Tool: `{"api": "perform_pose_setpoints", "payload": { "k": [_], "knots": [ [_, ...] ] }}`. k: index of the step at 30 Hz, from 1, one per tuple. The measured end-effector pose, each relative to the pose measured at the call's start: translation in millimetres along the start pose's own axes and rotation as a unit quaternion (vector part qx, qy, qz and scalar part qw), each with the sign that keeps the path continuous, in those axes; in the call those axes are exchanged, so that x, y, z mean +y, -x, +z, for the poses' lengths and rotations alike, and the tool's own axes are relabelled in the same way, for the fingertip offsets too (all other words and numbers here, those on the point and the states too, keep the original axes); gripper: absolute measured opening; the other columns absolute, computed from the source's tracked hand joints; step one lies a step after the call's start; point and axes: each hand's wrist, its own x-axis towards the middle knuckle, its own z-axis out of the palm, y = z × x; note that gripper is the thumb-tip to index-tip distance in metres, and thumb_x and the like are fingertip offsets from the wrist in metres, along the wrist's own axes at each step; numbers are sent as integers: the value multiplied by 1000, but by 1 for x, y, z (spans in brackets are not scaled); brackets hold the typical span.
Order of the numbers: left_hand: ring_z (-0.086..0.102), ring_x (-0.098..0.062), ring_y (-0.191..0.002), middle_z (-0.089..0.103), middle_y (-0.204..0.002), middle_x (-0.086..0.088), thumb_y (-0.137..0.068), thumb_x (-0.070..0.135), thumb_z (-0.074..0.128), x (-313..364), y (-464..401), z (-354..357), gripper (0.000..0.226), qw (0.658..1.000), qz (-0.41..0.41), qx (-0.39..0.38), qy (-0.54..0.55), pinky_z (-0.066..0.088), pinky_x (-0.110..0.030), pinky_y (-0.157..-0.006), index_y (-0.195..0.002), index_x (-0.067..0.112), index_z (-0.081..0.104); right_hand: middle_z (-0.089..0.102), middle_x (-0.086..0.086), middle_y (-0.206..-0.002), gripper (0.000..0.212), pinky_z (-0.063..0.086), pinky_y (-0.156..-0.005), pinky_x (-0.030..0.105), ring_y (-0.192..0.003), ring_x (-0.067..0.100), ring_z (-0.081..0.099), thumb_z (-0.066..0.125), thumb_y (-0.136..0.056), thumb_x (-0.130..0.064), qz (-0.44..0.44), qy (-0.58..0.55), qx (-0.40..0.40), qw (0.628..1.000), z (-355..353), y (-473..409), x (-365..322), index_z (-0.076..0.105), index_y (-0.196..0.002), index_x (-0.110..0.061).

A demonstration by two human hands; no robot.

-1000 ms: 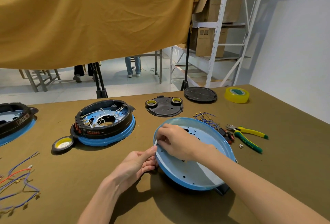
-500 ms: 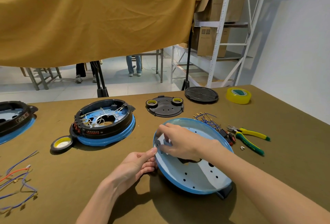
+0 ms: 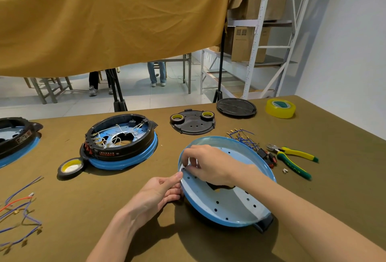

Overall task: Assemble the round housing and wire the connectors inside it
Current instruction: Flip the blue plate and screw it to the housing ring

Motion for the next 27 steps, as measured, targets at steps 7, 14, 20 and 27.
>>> {"api": "perform_pose_setpoints", "payload": {
  "k": [7,14,20,27],
  "knots": [
    [74,-24,-106,77,-110,-15,-43,64,97,0,2,-2,105,1000,-1,-6,-5,59,-31,-86,-121,0,66,55,-14,-94,14,47,-68,29,-82,7,53,61,-98,-42,6,-23,13,1000,1,2,3,54,-106,-33],
    [74,-24,-107,77,-110,-15,-46,63,97,1,3,-2,102,1000,-3,-7,-1,59,-30,-85,-120,0,66,50,-13,-97,15,49,-71,32,-84,11,53,59,-99,-45,6,13,19,1000,5,-1,0,55,-102,-31],
    [73,-24,-108,77,-110,-14,-45,64,97,2,3,-1,104,1000,-9,-3,3,58,-33,-91,-122,1,64,51,-12,-95,21,47,-68,30,-83,11,54,60,-98,-48,5,24,22,999,5,-1,0,60,-92,-28],
    [74,-24,-107,77,-110,-14,-43,64,97,4,5,0,107,1000,-10,-2,3,58,-34,-93,-122,0,64,56,-10,-98,12,49,-72,34,-85,12,55,57,-101,-38,-6,5,26,1000,5,0,0,61,-102,-27]
  ]
}}
